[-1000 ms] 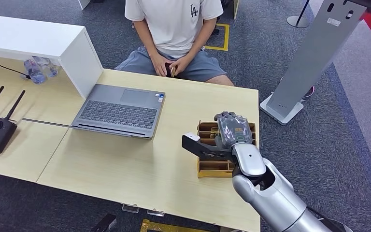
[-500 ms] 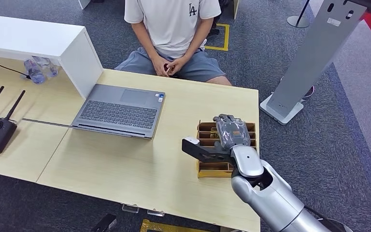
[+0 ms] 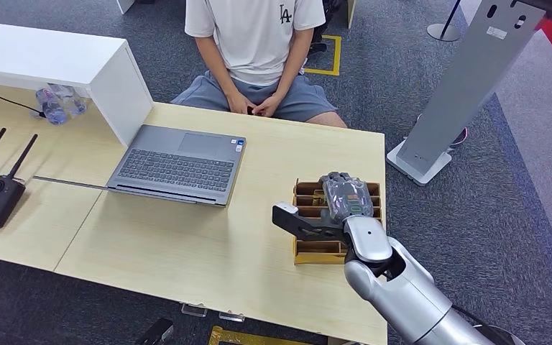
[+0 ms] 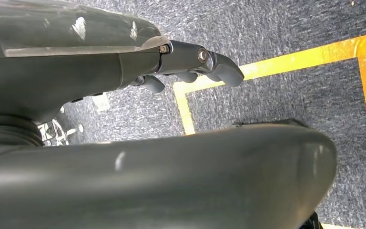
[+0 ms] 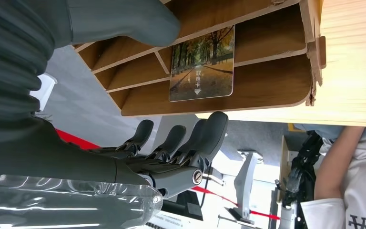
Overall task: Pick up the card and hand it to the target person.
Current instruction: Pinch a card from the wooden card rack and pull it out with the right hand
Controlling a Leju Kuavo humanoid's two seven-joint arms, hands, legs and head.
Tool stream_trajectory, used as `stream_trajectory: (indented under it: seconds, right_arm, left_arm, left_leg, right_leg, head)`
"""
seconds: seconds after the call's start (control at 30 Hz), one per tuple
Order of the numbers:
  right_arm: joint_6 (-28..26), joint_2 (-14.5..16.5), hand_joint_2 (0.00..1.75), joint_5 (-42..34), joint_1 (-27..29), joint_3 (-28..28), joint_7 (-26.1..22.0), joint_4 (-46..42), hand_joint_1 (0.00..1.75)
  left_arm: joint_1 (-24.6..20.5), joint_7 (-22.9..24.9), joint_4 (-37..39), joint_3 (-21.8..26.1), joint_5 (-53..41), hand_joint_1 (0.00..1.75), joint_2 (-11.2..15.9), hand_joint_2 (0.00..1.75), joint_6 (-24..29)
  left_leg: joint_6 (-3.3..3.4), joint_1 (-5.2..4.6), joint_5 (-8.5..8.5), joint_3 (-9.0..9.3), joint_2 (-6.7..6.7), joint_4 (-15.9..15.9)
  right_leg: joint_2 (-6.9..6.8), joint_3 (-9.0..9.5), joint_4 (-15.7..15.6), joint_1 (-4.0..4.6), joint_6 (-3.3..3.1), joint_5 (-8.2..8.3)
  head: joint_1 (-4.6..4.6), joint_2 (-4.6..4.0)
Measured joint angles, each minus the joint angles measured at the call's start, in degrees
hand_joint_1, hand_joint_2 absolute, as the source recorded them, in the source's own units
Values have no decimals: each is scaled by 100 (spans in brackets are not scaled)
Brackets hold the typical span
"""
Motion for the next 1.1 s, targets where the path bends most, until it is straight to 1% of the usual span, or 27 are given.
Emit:
stream_trajectory:
  seconds: [0.1, 0.23, 0.5, 1.1]
  right_arm:
    - [-1, 1, 175, -5, -6, 0, 2, 3, 67]
    - [-1, 2, 175, -18, -8, 2, 7, 15, 76]
    - [-11, 16, 175, -69, -28, 4, 4, 49, 80]
    - [-15, 25, 175, -133, -28, 7, -10, 96, 75]
  left_arm:
    - [0, 0, 0, 0, 3, 0, 0, 0, 0]
    - [0, -1, 0, 0, 19, 0, 0, 0, 0]
    - [0, 3, 0, 0, 31, 0, 0, 0, 0]
    - [0, 12, 0, 0, 35, 0, 0, 0, 2]
  left_leg:
    - [0, 0, 0, 0, 0, 0]
    - [0, 0, 0, 0, 0, 0]
    - [0, 0, 0, 1, 0, 0]
    - [0, 0, 0, 1, 0, 0]
  right_leg:
    - [0, 0, 0, 0, 0, 0]
    - [0, 0, 0, 0, 0, 0]
    - [0, 1, 0, 0, 0, 0]
    - [0, 1, 0, 0, 0, 0]
  head:
    - [0, 0]
    - [0, 0]
    - [0, 0]
    - [0, 0]
